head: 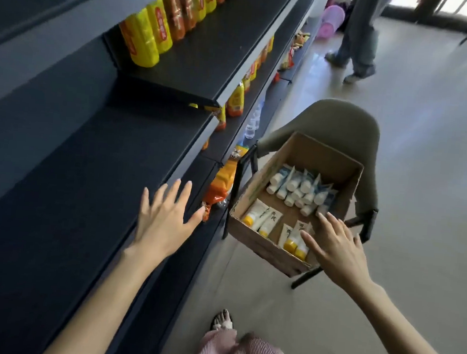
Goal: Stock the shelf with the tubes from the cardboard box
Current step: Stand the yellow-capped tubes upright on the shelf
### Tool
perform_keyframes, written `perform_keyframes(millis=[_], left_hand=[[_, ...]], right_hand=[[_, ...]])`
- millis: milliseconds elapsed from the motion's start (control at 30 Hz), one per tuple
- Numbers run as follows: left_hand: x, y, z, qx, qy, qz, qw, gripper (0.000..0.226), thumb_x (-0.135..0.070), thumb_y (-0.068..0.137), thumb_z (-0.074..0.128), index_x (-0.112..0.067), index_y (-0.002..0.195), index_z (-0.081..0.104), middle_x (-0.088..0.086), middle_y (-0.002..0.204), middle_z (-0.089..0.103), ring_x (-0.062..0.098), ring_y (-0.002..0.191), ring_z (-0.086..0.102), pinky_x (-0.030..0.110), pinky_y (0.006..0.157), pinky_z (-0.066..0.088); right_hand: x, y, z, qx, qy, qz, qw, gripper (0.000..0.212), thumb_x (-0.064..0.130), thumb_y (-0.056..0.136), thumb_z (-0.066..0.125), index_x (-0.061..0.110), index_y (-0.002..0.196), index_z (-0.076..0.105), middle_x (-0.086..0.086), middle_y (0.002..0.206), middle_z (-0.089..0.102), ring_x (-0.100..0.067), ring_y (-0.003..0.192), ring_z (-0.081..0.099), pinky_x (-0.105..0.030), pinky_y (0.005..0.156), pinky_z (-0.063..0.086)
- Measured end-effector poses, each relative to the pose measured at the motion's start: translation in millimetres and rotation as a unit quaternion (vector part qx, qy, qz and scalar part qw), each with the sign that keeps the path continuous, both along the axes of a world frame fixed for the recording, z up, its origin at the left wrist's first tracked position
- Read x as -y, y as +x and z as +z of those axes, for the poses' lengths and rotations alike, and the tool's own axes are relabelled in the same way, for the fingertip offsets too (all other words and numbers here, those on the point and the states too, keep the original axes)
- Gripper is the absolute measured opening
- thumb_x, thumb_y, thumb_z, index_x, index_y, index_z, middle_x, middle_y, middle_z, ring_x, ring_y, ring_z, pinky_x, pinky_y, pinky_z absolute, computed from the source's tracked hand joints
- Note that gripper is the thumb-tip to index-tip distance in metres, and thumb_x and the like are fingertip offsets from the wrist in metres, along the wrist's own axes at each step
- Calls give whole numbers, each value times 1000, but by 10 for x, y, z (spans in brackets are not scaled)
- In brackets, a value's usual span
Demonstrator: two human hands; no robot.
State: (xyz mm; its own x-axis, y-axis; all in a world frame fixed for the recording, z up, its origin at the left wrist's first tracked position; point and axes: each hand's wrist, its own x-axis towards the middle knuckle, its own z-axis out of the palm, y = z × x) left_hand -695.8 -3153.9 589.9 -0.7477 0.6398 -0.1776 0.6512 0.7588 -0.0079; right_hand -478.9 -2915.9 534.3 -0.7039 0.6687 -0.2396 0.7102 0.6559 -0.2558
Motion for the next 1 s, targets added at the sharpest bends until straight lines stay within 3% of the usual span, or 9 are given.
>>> perform_keyframes(millis=[400, 633, 733, 900, 1000], left_hand=[[-778, -330, -568, 74, 36, -80, 993, 67, -58, 94, 22, -23, 151, 16, 0, 158, 21, 21, 145, 17, 47, 117, 5], [-1294, -395, -1032, 110, 7, -111, 988, 73, -62, 90, 12, -23, 152, 12, 1, 159, 16, 20, 146, 11, 48, 117, 0], [-1446, -377, -1253, 136, -14, -117, 984, 80, -66, 83, 2, -24, 152, 6, 0, 160, 10, 18, 147, 5, 46, 117, -4], [-1578, -347, -1561, 163, -22, -131, 978, 70, -60, 92, 15, -24, 152, 5, -2, 160, 9, 16, 147, 4, 44, 117, -4], [-1621, -345, -1686, 171, -17, -134, 976, 74, -63, 90, 9, -24, 152, 5, -3, 160, 9, 16, 147, 6, 44, 117, -5]], right_hand=[[-96, -74, -690, -23, -97, -134, 986, 67, 57, 92, 40, 18, 146, 34, -2, 154, 30, -22, 139, 32, -39, 110, 28], [-369, -331, -1196, -34, -151, -166, 974, 67, 51, 93, 46, 13, 147, 30, -3, 154, 28, -20, 139, 31, -33, 108, 31], [-460, -474, -1481, -23, -185, -193, 963, 69, 47, 94, 48, 10, 148, 26, -7, 154, 25, -23, 139, 29, -35, 108, 31], [-567, -635, -1929, 43, -221, -201, 953, 69, 42, 95, 50, 10, 148, 21, -15, 153, 23, -34, 135, 33, -43, 102, 37], [-609, -667, -2155, 57, -249, -235, 938, 73, 39, 93, 53, 11, 149, 17, -18, 150, 24, -39, 133, 34, -46, 103, 36]])
